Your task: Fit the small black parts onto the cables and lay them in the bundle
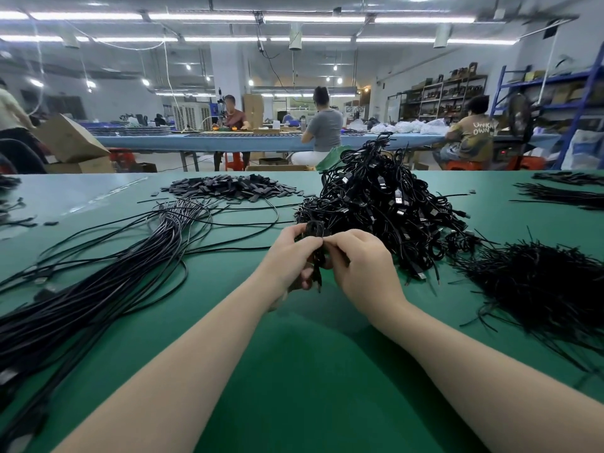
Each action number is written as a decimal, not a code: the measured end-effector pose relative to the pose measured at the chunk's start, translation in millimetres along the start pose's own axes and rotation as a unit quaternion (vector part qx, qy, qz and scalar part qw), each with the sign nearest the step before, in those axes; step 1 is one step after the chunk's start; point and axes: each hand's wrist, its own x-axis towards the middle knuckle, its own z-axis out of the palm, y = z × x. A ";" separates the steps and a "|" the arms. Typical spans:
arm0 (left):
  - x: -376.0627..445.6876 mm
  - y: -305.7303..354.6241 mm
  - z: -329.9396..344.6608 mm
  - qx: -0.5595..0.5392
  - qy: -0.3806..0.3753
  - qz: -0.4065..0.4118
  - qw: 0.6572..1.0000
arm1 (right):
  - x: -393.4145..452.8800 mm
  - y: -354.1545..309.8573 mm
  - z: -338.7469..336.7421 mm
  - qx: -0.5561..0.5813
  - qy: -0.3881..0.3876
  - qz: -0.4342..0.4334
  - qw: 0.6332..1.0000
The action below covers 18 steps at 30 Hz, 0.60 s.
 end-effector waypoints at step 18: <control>14.9 -36.6 -26.0 0.169 0.058 0.063 0.982 | 90.6 -23.2 -31.2 -0.296 0.001 -0.267 0.917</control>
